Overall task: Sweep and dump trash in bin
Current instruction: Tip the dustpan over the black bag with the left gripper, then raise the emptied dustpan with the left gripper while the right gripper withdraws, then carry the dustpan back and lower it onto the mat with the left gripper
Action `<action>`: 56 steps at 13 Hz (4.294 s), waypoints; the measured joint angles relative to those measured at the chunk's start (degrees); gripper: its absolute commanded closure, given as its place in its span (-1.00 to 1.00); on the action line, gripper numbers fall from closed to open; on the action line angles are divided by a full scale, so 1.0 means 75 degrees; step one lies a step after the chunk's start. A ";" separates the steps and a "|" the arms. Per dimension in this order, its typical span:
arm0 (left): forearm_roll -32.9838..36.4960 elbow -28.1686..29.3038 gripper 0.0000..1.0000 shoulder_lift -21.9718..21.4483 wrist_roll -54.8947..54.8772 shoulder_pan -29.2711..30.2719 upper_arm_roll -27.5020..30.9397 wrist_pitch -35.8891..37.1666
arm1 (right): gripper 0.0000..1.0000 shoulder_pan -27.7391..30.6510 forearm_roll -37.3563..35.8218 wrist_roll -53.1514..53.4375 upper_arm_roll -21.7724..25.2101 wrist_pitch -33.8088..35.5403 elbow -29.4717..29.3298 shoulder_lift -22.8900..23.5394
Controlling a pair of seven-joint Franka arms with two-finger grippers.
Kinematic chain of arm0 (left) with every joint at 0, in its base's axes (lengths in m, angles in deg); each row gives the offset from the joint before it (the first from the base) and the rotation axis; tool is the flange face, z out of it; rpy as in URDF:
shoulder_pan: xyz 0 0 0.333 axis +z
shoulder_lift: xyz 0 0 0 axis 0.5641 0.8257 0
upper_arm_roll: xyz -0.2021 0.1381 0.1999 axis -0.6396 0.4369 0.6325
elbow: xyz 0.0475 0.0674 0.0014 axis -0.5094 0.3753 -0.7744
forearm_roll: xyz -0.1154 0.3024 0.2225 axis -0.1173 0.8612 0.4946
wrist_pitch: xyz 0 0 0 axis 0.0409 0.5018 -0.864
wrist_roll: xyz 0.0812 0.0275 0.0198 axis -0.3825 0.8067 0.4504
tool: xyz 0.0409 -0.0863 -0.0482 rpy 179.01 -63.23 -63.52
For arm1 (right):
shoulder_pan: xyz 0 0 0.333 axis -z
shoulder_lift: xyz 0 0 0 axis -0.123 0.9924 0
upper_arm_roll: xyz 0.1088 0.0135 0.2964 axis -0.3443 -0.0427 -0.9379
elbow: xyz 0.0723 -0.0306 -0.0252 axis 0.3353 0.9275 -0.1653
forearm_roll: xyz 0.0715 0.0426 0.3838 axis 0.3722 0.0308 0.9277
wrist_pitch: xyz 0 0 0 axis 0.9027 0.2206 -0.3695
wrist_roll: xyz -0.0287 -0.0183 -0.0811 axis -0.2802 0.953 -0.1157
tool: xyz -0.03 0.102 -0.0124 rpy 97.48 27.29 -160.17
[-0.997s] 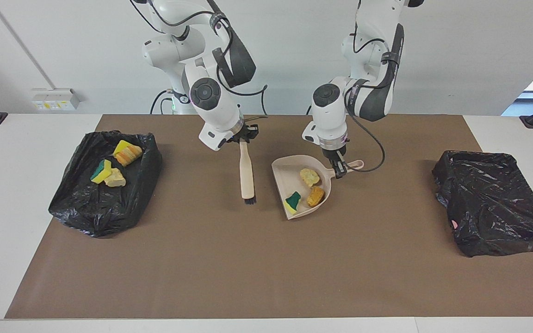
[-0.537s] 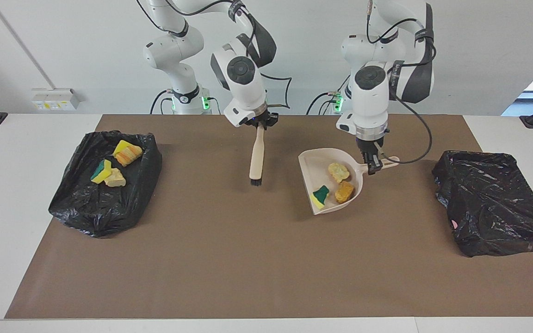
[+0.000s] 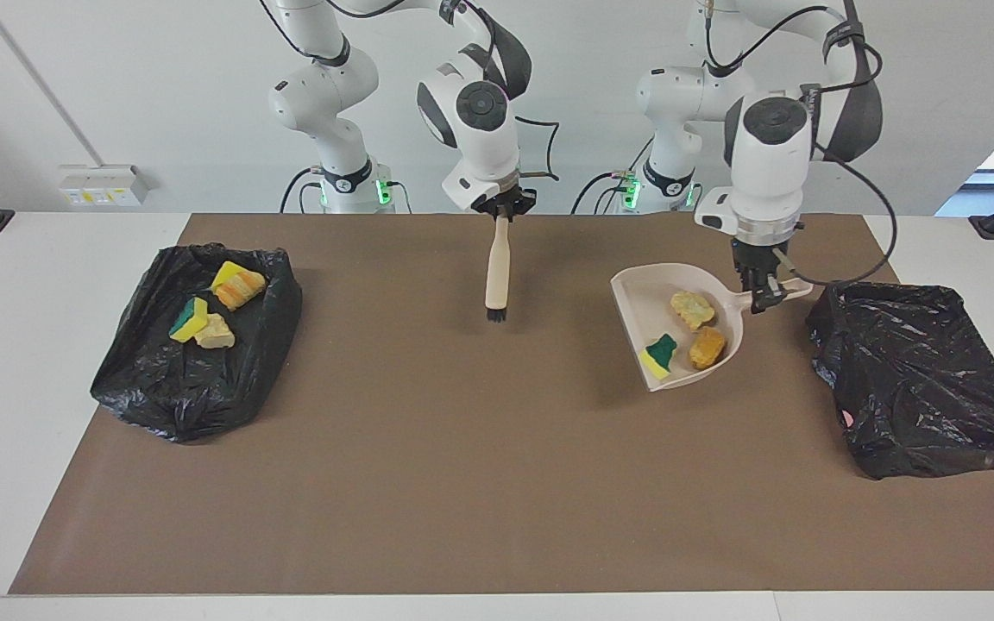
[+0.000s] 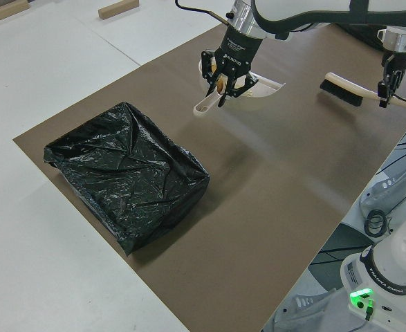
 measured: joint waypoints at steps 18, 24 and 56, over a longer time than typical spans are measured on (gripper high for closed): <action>0.1715 -0.2676 1.00 0.2074 -0.3516 0.2465 0.0398 -0.1273 | -1.00 -0.0319 -0.0017 -0.0148 0.0022 -0.0881 0.0920 -0.0312; 0.4263 -0.2585 1.00 0.2131 -0.2597 0.2398 0.0280 -0.1404 | -1.00 0.0471 -0.0820 -0.0329 0.0055 -0.1083 0.0237 -0.0226; 0.0875 -0.1984 1.00 0.2577 0.9247 -0.0653 -0.2490 0.1861 | -1.00 0.5981 -0.2419 -0.4778 0.0533 0.3360 -0.4762 -0.0827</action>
